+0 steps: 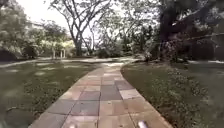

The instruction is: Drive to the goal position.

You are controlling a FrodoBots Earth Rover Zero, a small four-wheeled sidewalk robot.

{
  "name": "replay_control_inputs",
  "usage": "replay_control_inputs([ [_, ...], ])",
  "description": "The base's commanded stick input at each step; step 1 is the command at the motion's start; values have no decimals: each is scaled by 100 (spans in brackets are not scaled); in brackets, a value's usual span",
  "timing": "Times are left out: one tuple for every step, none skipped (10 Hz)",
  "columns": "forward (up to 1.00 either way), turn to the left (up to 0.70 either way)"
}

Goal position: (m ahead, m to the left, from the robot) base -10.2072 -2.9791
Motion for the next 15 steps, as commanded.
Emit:
replay_control_inputs([
  [70, 2],
  [70, 2],
  [70, 2],
  [70, 2],
  [70, 2],
  [70, 2],
  [70, 2],
  [70, 3],
  [70, 4],
  [70, 33],
  [70, 23],
  [70, 0],
  [70, 0],
  [70, 0],
  [70, 0],
])
